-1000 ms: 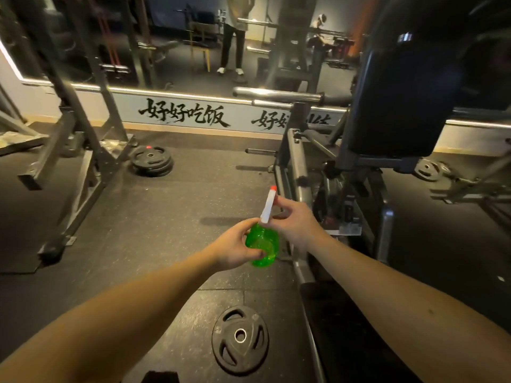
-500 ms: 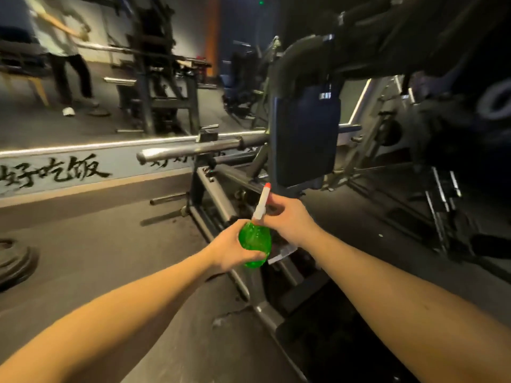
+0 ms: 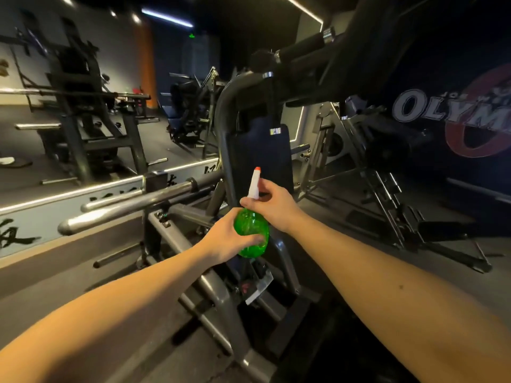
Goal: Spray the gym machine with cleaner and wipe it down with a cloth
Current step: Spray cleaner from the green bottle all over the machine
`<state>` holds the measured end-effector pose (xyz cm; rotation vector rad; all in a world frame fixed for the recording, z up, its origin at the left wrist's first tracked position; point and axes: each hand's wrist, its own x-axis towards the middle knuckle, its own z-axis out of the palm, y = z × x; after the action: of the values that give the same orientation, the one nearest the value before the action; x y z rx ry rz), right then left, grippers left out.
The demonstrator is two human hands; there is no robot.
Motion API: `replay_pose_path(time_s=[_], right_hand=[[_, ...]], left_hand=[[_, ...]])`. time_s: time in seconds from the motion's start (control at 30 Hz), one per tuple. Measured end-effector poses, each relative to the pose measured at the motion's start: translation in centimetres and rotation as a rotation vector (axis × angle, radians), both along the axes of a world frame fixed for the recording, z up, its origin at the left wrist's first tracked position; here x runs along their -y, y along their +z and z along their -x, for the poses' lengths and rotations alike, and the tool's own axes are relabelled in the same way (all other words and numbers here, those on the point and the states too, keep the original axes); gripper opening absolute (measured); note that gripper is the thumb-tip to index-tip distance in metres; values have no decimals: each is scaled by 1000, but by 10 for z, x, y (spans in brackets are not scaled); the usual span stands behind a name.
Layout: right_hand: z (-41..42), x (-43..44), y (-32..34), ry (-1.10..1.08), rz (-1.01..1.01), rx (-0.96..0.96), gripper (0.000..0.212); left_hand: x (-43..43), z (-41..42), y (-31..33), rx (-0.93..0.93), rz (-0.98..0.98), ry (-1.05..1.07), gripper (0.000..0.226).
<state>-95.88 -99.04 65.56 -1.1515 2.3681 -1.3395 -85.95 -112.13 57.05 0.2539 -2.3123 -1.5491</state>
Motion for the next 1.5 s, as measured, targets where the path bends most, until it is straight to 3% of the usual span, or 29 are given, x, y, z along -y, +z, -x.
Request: replay_pose_path(time_s=[0.27,0.37,0.53,0.63,0.73,0.9,1.03,1.3,1.5], right_hand=[[81,24,4,-84,34,11,77],[97,37,5,-121,19,-35,77],[113,69,15,-201,71,-109,52],[116,90,20,-312,114,-136,38],[111,107,22,-405,134,-160,37],[110,126,29,-386,199,-132,44],[113,128,49,-449,193,-215,31],[113,125,81,-391,205,-257,29],[106,123,99,-310,211,-297,28]], left_hand=[[17,83,27,-17,32,-131,77],[36,104,31,13,81,-196,87],[81,138,38,2,118,-310,103],[104,153,39,-8,90,-318,95],[123,158,41,-16,94,-335,92],[146,169,58,-55,167,-416,95],[151,172,74,-92,213,-382,78],[144,168,103,-184,200,-382,76],[133,160,113,-249,109,-351,91]])
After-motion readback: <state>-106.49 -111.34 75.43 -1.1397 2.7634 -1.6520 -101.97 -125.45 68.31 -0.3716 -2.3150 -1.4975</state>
